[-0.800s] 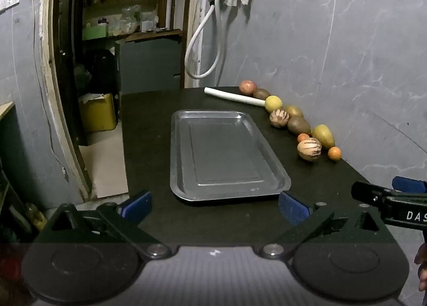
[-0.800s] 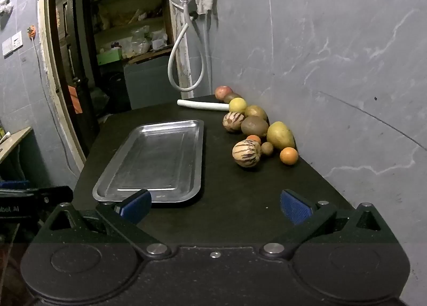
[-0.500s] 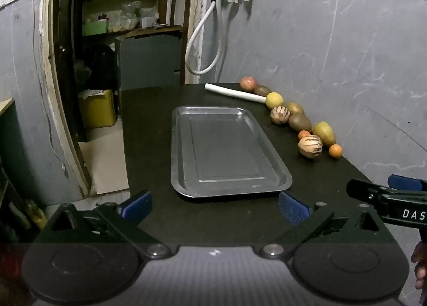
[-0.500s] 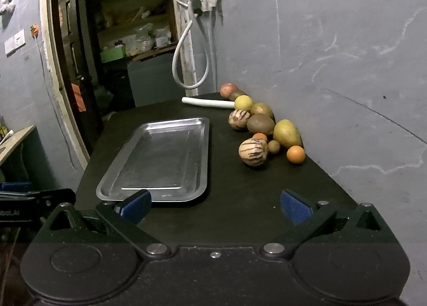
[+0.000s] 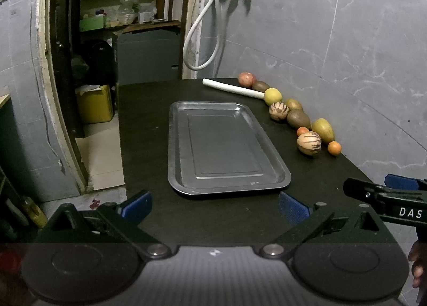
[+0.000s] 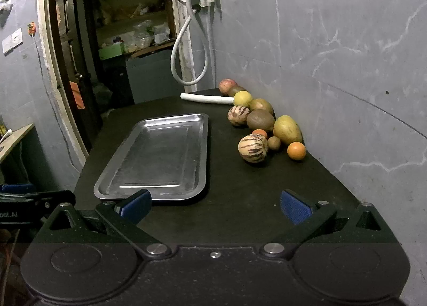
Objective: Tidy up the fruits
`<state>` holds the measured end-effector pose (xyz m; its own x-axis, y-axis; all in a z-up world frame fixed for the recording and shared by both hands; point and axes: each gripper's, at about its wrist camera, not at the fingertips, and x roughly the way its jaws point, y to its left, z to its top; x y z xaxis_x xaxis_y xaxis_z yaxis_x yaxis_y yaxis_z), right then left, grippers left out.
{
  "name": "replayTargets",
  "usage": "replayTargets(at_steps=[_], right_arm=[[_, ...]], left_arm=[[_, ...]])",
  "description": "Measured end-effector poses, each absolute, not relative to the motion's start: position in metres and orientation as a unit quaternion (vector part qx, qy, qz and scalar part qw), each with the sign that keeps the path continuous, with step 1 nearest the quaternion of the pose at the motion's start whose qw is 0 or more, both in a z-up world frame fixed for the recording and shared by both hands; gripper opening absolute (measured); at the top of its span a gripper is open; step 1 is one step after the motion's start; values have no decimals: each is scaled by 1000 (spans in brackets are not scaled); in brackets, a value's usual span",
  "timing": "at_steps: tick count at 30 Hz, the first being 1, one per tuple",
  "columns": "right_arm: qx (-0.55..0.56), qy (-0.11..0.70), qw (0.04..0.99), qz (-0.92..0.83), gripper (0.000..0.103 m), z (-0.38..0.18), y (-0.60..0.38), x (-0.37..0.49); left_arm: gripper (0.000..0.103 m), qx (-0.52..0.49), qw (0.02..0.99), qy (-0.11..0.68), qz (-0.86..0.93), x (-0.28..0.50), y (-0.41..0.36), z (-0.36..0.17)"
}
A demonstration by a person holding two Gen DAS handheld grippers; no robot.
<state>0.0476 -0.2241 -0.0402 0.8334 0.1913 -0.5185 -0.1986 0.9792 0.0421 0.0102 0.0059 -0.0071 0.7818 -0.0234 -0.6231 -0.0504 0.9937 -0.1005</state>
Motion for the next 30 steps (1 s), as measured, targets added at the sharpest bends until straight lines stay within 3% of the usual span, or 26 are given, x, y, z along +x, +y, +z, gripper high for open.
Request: replayTargets(at_steps=[30], right_arm=[[-3,288,953,90,102,-47,-234,58]], left_arm=[[103,-64,931,359,-2,22,1,-16]])
